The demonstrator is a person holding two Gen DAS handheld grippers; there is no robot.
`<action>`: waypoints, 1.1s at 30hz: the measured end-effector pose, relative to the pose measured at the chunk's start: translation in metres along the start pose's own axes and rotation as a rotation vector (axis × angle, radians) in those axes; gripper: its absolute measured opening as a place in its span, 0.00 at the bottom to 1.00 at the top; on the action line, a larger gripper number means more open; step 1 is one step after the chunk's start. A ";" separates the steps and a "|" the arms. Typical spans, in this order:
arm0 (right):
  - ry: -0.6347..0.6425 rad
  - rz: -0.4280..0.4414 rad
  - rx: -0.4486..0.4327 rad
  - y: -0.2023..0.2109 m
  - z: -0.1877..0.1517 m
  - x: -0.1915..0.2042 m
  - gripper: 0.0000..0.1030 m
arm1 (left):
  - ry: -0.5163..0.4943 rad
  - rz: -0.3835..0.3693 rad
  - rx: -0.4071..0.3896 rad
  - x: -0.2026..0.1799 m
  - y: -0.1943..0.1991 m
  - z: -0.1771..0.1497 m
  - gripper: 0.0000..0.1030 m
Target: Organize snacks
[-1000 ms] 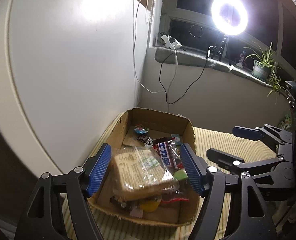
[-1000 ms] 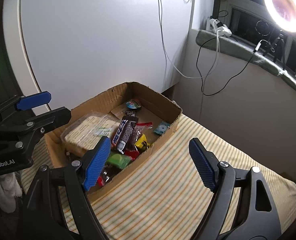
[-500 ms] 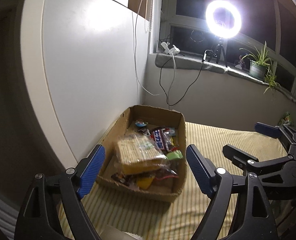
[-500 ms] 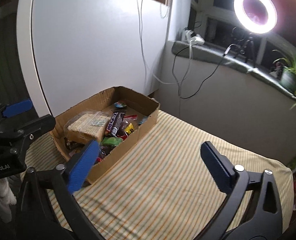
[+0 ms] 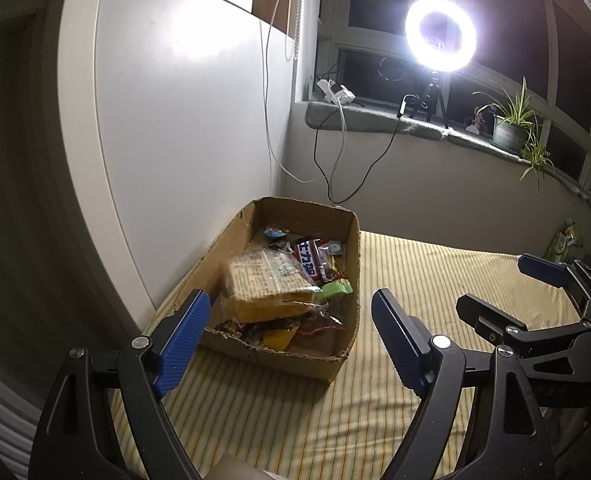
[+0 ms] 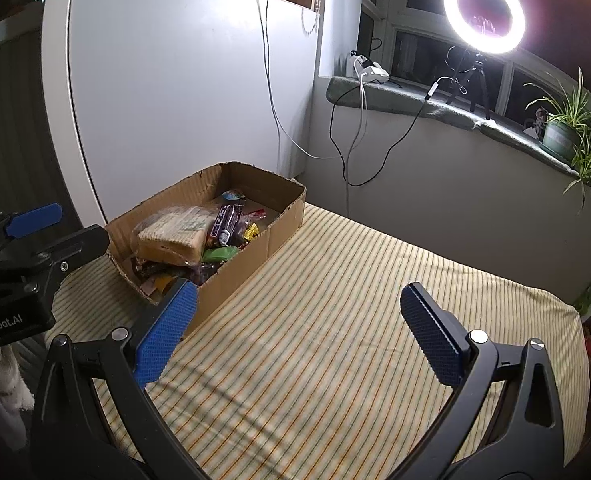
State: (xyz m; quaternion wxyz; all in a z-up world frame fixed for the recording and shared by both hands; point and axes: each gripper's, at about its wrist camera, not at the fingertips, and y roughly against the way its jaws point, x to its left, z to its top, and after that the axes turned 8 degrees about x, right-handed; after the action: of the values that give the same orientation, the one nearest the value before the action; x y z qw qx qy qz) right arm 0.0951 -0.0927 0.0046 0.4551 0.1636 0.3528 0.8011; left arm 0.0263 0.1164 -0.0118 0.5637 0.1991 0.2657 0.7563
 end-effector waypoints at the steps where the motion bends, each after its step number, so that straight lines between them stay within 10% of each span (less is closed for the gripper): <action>1: -0.001 0.001 -0.001 0.001 -0.001 0.000 1.00 | 0.002 -0.004 0.003 0.000 0.001 -0.001 0.81; 33: -0.009 -0.008 -0.009 0.008 -0.009 0.004 1.00 | -0.002 -0.011 -0.012 -0.005 0.006 -0.004 0.81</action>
State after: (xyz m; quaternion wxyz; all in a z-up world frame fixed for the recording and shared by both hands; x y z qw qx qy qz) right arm 0.0823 -0.0956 0.0037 0.4605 0.1640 0.3477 0.8001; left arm 0.0210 0.1098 -0.0109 0.5692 0.1954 0.2616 0.7546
